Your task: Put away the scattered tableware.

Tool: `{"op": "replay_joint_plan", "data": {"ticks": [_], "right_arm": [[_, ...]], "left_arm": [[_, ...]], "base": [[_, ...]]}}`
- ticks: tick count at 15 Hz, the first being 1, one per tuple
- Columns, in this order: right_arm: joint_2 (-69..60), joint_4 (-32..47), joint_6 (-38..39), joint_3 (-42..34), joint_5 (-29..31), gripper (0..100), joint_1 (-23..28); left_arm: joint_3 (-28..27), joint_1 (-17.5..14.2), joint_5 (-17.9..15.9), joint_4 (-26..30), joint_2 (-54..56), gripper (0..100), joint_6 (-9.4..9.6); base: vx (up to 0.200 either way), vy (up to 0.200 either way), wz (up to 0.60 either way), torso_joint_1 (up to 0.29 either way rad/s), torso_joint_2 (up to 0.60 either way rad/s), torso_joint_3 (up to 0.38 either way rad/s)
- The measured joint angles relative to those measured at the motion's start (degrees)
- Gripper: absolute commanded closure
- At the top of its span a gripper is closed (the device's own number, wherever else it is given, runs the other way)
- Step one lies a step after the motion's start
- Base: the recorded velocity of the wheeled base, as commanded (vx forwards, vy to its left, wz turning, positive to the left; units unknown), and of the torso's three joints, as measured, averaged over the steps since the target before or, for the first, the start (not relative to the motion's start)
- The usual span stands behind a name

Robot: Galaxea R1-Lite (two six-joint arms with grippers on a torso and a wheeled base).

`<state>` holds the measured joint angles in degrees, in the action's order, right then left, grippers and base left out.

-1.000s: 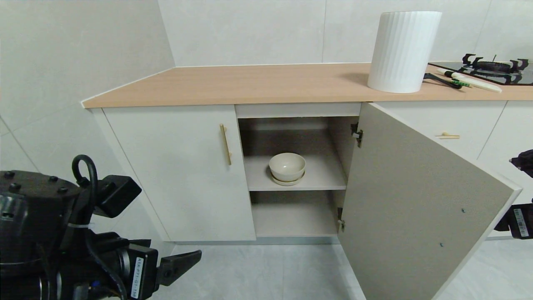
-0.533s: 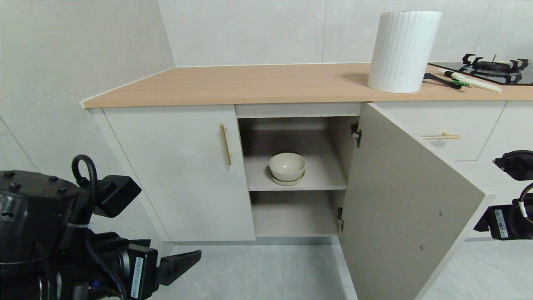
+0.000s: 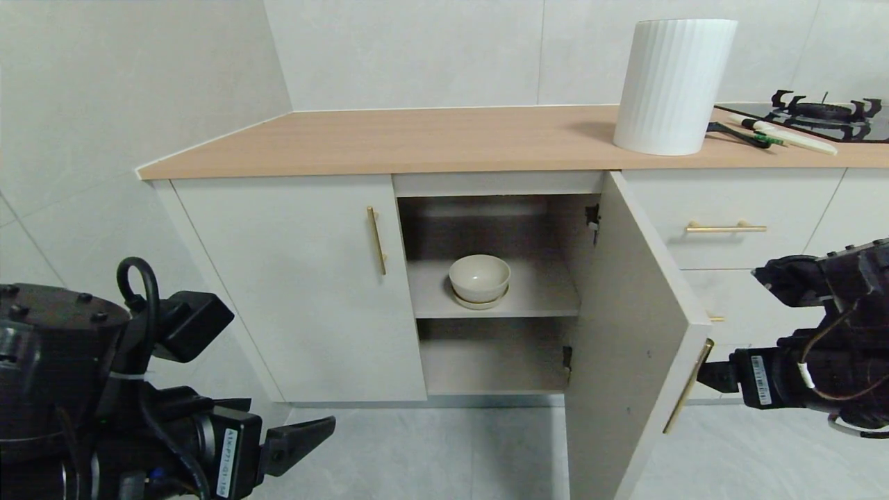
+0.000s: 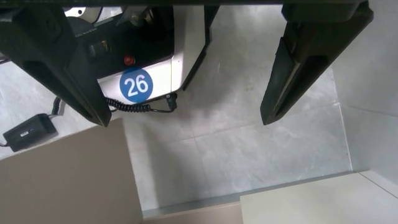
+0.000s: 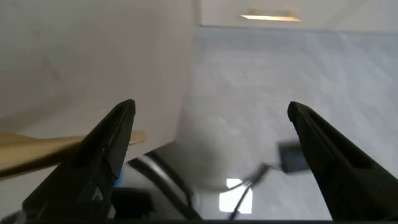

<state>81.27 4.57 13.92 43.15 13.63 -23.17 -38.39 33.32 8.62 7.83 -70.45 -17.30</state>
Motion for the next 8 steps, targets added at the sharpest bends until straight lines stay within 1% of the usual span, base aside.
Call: {"op": "replay_joint_plan", "data": {"ticks": [3,6,8], "right_arm": [[4.72,-3.95,0.11,1.44,-0.48,0,-4.22],[10.95,-4.06,-0.73,7.47,-3.27,0,-6.69],[16.24,-2.8,-1.63,14.84,-4.17,0,-7.14]], "left_arm": [[-0.02,0.0,0.0,-0.02,0.63,0,0.0],[0.29,-0.02,-0.02,0.05,1.4,0,0.06],[0.41,-0.09,0.05,0.02,1.99,0,0.04]], "base": [[0.0,0.0,0.0,0.0,0.0,0.0],[0.0,0.0,0.0,0.0,0.0,0.0],[0.0,0.0,0.0,0.0,0.0,0.0]]}}
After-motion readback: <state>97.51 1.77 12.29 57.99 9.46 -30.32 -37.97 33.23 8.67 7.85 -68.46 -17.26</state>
